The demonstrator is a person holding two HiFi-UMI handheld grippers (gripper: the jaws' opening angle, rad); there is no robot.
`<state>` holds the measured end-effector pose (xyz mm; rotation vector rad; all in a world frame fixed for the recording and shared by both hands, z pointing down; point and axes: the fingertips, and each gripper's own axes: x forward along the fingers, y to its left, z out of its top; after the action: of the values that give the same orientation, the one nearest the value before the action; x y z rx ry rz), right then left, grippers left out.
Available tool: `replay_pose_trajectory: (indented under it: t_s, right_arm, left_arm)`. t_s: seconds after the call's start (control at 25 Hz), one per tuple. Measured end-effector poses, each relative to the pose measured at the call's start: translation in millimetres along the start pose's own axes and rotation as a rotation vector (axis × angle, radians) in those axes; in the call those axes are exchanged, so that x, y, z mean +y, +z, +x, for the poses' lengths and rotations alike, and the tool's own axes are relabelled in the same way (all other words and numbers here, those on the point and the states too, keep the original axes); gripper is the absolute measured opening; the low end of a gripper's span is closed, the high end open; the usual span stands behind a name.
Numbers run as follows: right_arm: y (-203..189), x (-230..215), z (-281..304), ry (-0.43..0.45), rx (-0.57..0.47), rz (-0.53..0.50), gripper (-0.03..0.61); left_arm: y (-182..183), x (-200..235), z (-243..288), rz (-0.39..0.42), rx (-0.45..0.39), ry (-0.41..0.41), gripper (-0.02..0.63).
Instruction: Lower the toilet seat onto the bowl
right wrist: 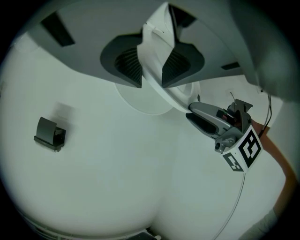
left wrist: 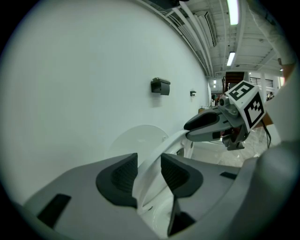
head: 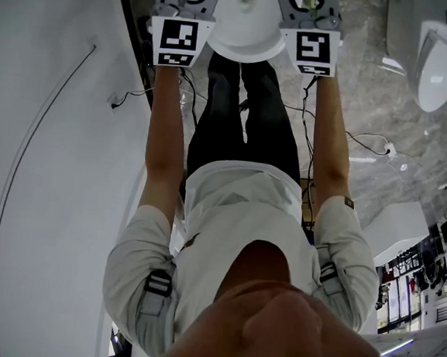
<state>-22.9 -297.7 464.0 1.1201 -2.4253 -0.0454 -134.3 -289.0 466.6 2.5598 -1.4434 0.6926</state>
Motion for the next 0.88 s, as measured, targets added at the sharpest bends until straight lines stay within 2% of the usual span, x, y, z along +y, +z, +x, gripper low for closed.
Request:
replay_pose_trajectory:
  t_s: [0.88]
  right_arm:
    - [-32, 43, -47, 0.069, 0.028, -0.030, 0.155]
  left_arm:
    - [-37, -49, -39, -0.034, 0.067, 0.006, 0.169]
